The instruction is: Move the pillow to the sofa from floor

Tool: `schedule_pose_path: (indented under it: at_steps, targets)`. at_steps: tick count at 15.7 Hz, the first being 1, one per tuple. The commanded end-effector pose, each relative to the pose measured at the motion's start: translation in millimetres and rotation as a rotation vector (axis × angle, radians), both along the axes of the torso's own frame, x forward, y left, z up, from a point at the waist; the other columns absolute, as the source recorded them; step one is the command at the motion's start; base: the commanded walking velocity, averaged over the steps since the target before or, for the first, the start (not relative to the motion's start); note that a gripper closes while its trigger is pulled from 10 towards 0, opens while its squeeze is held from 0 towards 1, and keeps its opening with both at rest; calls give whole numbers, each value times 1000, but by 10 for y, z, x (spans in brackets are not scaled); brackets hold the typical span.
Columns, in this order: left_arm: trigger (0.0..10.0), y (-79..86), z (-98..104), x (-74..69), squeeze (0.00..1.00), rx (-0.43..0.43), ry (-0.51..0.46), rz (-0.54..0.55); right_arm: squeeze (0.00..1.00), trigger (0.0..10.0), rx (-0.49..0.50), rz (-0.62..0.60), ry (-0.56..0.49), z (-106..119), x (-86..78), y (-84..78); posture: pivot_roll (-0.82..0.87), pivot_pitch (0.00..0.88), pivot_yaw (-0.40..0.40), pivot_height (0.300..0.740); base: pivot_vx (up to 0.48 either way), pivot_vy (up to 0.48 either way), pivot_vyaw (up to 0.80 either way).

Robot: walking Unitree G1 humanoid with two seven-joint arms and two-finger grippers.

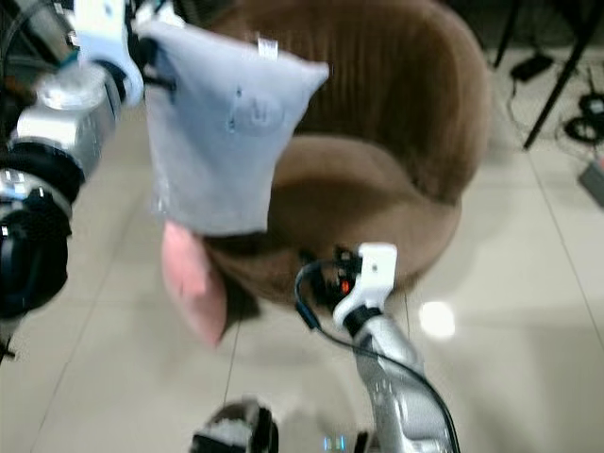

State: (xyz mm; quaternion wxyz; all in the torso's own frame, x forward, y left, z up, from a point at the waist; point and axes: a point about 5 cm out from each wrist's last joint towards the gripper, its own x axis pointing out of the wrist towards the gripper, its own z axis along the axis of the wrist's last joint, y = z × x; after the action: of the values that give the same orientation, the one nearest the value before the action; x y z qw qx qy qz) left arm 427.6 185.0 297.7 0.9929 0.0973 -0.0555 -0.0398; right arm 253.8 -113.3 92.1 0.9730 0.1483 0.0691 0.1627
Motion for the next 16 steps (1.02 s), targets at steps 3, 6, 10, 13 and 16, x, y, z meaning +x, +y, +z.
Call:
schedule_pose_path:
  at_steps: [3, 6, 10, 13, 16]
  targets:
    - [0, 84, -74, -11, 0, 40, 17, 35, 0, 10000, -98, -58, 49, -134, 8, -62, -70, 32, 133, 740, 0, 0, 0]
    - [0, 55, -194, -13, 0, 74, 45, 28, 0, 10000, -87, -65, 49, -146, -8, -67, -81, 26, 132, 740, 0, 0, 0]
    - [0, 14, -227, -12, 220, 75, 42, 17, 0, 10000, -65, -48, 33, -125, -55, -36, -89, 22, 130, 740, 209, 0, 0]
    - [0, -4, -152, -5, 208, 97, 29, 17, 0, 10000, -60, -44, 37, -150, -72, -34, -91, 26, 135, 740, 472, 0, 0]
    - [0, -59, -63, 5, 200, 125, 14, 0, 0, 10000, -52, -39, 36, -151, -77, -10, -89, 29, 140, 740, 475, 0, 0]
